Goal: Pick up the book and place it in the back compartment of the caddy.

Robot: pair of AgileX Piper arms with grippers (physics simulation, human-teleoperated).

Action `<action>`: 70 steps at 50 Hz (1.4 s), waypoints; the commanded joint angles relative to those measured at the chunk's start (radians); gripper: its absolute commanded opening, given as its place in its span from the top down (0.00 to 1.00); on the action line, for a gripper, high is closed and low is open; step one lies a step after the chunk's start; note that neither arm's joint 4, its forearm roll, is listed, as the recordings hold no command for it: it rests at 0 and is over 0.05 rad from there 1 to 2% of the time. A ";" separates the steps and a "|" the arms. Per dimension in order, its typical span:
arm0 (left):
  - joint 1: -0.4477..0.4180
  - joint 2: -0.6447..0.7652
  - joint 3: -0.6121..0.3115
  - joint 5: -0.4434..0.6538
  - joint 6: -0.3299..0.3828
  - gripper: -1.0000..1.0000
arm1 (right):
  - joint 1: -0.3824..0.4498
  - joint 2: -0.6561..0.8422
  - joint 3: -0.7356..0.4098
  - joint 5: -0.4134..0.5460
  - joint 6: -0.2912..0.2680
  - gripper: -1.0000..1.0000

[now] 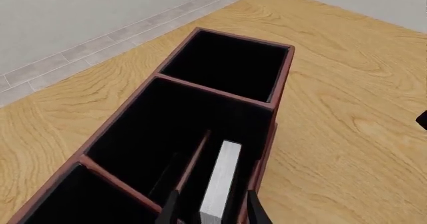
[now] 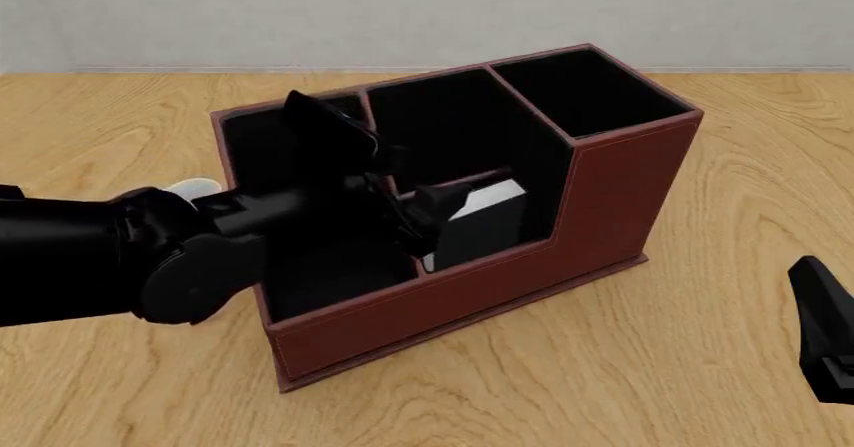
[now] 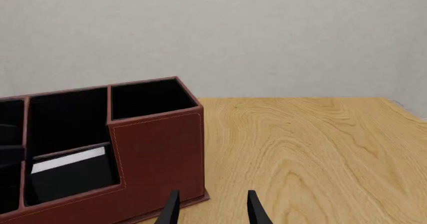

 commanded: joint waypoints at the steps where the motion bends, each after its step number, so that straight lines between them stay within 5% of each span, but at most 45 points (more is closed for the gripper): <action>1: -0.002 -0.032 0.019 0.010 -0.003 0.00 | 0.000 0.000 0.000 0.000 0.000 0.00; 30: 0.065 -0.190 0.137 0.019 -0.058 0.00 | 0.000 0.000 0.000 0.000 0.000 0.00; 70: 0.181 -0.452 0.218 0.168 0.013 0.00 | 0.000 0.000 0.000 0.000 0.000 0.00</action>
